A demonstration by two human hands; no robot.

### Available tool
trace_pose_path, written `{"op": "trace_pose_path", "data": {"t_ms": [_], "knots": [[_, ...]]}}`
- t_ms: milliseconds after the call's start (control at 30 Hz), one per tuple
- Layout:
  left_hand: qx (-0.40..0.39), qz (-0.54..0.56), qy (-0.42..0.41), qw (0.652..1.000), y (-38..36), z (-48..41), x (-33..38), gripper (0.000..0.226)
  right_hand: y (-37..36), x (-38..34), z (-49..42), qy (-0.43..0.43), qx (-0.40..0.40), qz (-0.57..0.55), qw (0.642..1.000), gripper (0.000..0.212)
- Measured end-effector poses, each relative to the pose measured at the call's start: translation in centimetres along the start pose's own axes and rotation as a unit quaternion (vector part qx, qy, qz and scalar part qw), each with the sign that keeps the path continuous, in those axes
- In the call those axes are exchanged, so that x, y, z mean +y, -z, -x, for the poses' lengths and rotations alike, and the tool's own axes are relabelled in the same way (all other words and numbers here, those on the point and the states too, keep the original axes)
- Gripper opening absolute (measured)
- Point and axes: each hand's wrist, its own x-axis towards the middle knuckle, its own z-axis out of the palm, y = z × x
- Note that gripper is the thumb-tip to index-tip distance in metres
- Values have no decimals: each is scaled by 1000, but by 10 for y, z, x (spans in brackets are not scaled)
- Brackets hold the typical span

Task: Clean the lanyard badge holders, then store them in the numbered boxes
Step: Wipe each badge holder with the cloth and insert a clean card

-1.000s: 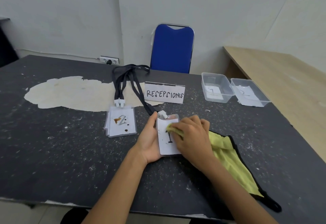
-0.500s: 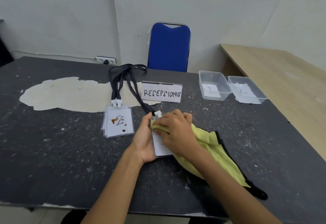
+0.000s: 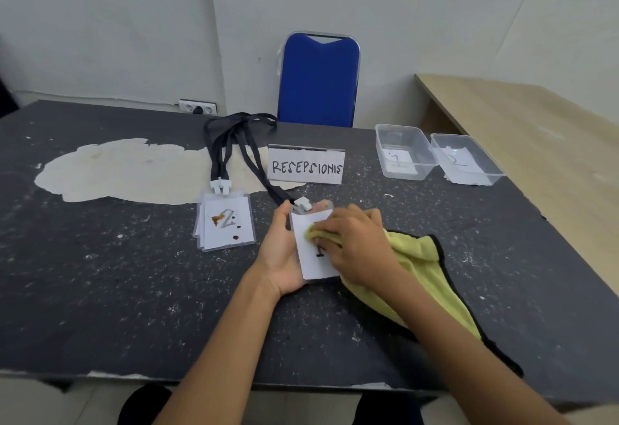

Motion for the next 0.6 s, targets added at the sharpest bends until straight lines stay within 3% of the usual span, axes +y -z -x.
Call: {"op": "trace_pose_path", "data": {"t_ms": [233,367,500,600], "knots": [[-7,18,-11,1000,5,2,-2,63,4,-6,7,37,-72,-33,996,19],[1,21,-24,999,6,2,-2,62,0,-12,5,9,-11,7,1000,20],[9,47,-25,999,7,3,-1,67,-1,-18,23,50,-53,-32,997,19],[12,32,-39,999,3,2,-3,70,7,-1,26,11,-39,4,999,18]]}}
